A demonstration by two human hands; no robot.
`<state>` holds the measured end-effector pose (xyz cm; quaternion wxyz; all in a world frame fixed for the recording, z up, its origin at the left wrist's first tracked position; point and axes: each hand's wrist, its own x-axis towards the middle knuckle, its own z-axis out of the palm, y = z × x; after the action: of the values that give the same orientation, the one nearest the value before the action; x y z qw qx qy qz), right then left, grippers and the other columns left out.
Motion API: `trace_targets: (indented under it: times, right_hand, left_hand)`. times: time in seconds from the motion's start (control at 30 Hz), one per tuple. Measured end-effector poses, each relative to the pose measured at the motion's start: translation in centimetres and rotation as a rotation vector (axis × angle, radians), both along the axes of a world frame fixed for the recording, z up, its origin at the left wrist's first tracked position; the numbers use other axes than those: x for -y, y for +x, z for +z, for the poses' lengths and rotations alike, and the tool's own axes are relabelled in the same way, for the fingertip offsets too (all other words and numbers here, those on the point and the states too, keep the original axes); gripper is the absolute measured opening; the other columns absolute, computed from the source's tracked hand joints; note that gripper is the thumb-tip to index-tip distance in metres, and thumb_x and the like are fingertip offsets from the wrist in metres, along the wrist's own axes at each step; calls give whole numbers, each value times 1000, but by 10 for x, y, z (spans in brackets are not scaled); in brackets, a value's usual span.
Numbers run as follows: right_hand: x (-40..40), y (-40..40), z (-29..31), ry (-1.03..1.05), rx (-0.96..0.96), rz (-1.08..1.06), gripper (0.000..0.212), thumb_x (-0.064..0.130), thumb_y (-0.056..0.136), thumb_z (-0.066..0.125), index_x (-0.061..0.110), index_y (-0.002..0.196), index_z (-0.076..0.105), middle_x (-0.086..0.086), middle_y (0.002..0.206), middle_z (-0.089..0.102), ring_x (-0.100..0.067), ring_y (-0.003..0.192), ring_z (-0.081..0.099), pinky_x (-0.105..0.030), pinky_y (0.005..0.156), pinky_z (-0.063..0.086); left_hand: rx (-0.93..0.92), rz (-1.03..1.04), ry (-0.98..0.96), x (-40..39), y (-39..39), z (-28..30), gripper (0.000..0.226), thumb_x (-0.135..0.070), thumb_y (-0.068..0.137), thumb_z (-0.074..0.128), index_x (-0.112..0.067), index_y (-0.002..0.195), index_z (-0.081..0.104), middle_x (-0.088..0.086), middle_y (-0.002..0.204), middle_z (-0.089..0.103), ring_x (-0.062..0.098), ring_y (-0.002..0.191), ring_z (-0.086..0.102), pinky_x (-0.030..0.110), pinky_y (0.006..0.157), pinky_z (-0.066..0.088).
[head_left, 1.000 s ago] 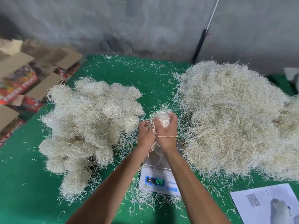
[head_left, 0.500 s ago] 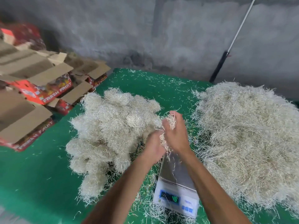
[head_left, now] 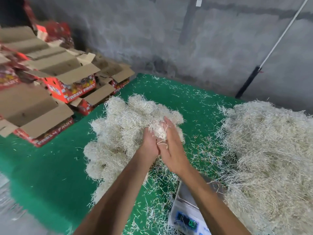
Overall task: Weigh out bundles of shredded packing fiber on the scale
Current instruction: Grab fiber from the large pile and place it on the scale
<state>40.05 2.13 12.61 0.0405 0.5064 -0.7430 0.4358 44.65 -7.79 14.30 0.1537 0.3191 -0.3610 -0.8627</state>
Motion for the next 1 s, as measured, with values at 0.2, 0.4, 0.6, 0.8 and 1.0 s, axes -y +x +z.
trace_targets:
  times: [0.2, 0.4, 0.6, 0.8, 1.0]
  right_hand:
    - [47, -29, 28, -31, 33, -58, 35, 31, 107, 48, 22, 139, 61, 4, 140, 59, -12, 127, 56, -50, 103, 50]
    - [85, -7, 16, 212, -75, 201, 59, 26, 99, 33, 20, 158, 36, 0, 172, 15, -16, 160, 5, -49, 129, 8]
    - [158, -40, 47, 403, -257, 210, 43, 9, 93, 56, 12, 133, 42, -9, 129, 49, -21, 110, 50, -43, 96, 51]
    - [230, -96, 66, 319, -151, -7, 56, 19, 93, 70, 24, 142, 44, 4, 145, 48, -9, 108, 56, -29, 87, 51]
    - [236, -122, 42, 682, -121, 2, 61, 65, 90, 66, 29, 138, 53, 0, 125, 64, -16, 99, 64, -35, 78, 54]
  left_hand:
    - [-53, -116, 31, 10, 7, 1, 37, -19, 108, 38, -5, 106, 72, 18, 94, 65, 20, 89, 71, 37, 87, 58]
    - [-162, 153, 162, 94, 10, 10, 62, -55, 89, 51, -9, 128, 63, 17, 127, 66, 35, 119, 63, 50, 107, 43]
    - [214, 260, -444, 165, -23, 15, 47, -34, 102, 42, -4, 136, 52, 20, 137, 57, 34, 126, 55, 51, 107, 45]
    - [50, 165, -646, 230, -31, 11, 51, -51, 106, 34, -12, 127, 59, 4, 110, 70, 27, 106, 69, 45, 87, 59]
    - [317, 367, -1144, 244, -10, -25, 21, -25, 101, 49, -36, 92, 64, -11, 75, 62, -2, 56, 55, 13, 56, 47]
